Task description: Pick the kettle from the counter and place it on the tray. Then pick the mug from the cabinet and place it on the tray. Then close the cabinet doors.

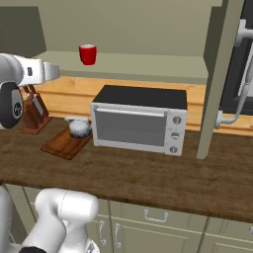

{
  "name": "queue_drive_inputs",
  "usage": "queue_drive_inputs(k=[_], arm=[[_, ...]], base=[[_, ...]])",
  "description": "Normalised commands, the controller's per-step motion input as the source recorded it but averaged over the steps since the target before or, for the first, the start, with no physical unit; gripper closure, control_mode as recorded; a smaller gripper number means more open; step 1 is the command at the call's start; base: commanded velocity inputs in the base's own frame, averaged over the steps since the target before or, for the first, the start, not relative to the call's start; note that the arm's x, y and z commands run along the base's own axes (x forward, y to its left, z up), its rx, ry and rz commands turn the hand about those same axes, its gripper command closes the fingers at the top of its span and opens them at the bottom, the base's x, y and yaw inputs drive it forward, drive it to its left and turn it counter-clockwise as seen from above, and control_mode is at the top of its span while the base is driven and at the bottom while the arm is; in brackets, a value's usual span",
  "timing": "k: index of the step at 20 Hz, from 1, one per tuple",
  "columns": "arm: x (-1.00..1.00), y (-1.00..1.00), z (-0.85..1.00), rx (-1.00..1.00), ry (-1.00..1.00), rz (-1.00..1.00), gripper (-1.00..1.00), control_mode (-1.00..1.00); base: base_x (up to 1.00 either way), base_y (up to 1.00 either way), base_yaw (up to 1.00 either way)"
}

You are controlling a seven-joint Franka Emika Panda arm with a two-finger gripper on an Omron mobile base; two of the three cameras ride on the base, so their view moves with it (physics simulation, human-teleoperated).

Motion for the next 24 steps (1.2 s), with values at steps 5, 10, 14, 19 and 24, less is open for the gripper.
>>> queue_drive_inputs(k=[5, 10, 14, 19, 24], arm=[[0.47, 0.10, 0.20, 0.00, 0.00, 0.04, -1.00, -1.00], [0.49, 0.01, 0.07, 0.00, 0.00, 0.00, -1.00, -1.00], [0.56, 0.01, 0.00, 0.00, 0.00, -0.12, -1.00, -1.00], [0.64, 0.09, 0.00, 0.00, 0.00, -0.17, -1.00, -1.00], [0.62, 0.02, 0.00, 0.00, 0.01, -0.15, -1.00, -1.00]], base=[[0.00, 0.00, 0.00], [0.00, 0.00, 0.00], [0.00, 0.00, 0.00], [0.00, 0.00, 0.00], [0.00, 0.00, 0.00]])
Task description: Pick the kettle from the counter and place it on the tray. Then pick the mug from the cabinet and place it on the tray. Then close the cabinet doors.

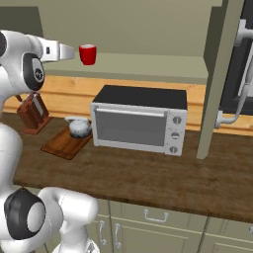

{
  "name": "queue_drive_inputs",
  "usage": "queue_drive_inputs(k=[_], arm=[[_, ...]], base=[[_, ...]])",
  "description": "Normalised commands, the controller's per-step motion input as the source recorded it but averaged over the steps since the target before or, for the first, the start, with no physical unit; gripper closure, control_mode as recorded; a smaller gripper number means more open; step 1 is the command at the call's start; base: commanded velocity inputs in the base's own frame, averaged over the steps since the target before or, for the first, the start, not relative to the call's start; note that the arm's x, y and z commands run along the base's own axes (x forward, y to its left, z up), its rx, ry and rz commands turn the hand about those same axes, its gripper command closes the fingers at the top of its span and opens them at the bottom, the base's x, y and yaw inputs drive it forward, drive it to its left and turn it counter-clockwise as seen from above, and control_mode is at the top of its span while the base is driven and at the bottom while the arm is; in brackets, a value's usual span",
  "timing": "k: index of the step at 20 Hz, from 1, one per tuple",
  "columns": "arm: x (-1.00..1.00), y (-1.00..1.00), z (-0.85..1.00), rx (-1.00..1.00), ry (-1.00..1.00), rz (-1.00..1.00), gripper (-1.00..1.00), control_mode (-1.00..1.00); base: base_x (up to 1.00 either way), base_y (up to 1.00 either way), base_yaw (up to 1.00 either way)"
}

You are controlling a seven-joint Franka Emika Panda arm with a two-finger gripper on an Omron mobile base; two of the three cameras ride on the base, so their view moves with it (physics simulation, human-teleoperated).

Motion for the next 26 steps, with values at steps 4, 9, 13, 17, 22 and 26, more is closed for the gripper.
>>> queue_drive_inputs(k=[4, 9, 13, 17, 22, 26], arm=[[0.61, 0.00, -0.04, -0.02, 0.06, -0.03, -1.00, -1.00], [0.58, 0.00, -0.06, 0.00, 0.01, 0.00, -1.00, -1.00], [0.45, -0.05, -0.03, 0.00, 0.00, 0.00, -1.00, -1.00], [0.38, -0.11, -0.03, 0.00, 0.00, 0.00, -1.00, -1.00], [0.25, -0.01, -0.17, -0.01, 0.00, 0.00, -1.00, -1.00], [0.12, 0.00, -0.14, 0.00, 0.00, 0.00, -1.00, -1.00]], base=[[0.00, 0.00, 0.00], [0.00, 0.00, 0.00], [0.00, 0.00, 0.00], [0.00, 0.00, 0.00], [0.00, 0.00, 0.00], [0.00, 0.00, 0.00]])
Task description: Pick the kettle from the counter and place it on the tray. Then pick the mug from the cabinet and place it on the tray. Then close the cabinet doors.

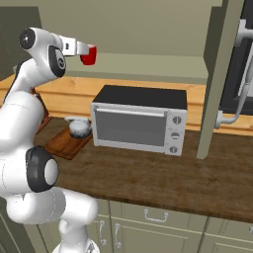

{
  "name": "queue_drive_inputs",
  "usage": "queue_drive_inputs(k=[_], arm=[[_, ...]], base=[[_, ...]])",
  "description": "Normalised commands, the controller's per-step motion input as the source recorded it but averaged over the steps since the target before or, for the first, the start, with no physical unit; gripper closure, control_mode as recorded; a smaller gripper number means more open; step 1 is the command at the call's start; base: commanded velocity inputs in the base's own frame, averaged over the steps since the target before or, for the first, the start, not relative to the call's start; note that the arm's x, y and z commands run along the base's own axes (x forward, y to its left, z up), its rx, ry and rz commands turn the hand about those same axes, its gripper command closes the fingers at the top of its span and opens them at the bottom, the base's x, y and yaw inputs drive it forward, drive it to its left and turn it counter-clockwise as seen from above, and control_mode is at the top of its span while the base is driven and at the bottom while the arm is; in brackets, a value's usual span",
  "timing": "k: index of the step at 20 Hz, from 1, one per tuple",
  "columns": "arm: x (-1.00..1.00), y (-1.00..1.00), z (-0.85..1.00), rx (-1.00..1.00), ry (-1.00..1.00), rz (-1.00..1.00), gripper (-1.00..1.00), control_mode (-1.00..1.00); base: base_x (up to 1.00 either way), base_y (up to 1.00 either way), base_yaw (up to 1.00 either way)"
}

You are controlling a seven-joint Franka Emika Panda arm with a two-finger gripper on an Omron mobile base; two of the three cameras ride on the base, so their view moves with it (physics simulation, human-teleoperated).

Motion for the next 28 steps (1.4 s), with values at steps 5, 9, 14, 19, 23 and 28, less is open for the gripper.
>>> queue_drive_inputs(k=[5, 9, 14, 19, 23, 28], arm=[[0.13, -0.08, -0.05, 0.00, 0.00, 0.00, -1.00, -1.00], [0.19, -0.03, 0.00, 0.00, 0.00, 0.00, -1.00, -1.00], [0.20, 0.00, -0.04, 0.00, 0.00, 0.00, -1.00, -1.00], [0.25, 0.00, -0.09, 0.00, 0.00, 0.00, -1.00, -1.00], [0.24, 0.00, -0.09, 0.00, 0.00, 0.00, -1.00, -1.00], [0.20, 0.00, -0.08, 0.00, 0.00, 0.00, -1.00, -1.00]], base=[[0.00, 0.00, 0.00], [0.00, 0.00, 0.00], [0.00, 0.00, 0.00], [0.00, 0.00, 0.00], [0.00, 0.00, 0.00], [0.00, 0.00, 0.00]])
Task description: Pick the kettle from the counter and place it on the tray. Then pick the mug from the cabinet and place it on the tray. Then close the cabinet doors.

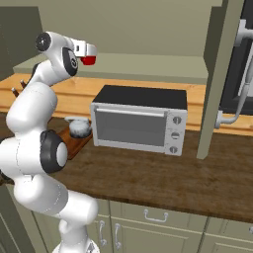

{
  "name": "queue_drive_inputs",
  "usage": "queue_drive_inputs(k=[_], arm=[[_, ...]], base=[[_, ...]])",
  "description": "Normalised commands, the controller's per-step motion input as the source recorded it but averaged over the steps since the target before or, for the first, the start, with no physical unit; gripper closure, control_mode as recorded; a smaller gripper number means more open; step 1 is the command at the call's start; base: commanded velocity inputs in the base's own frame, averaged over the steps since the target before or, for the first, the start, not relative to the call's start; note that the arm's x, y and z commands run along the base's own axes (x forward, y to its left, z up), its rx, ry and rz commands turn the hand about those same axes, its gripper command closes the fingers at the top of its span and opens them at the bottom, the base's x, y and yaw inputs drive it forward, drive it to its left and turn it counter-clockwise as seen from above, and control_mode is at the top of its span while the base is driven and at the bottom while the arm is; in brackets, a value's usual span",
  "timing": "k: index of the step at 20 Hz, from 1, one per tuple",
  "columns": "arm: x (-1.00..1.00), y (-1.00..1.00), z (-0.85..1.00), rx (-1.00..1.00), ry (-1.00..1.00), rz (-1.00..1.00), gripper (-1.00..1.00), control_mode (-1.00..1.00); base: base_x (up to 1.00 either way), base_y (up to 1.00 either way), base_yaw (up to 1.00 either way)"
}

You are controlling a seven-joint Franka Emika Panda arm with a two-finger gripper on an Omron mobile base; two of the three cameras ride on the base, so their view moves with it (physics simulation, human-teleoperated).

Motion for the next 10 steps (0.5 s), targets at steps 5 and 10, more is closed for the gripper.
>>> queue_drive_inputs(k=[5, 10], arm=[[0.04, 0.00, -0.10, 0.00, 0.00, 0.00, 1.00, -1.00], [0.00, 0.00, -0.06, 0.00, 0.00, 0.00, 1.00, -1.00]], base=[[0.00, 0.00, 0.00], [0.00, 0.00, 0.00]])
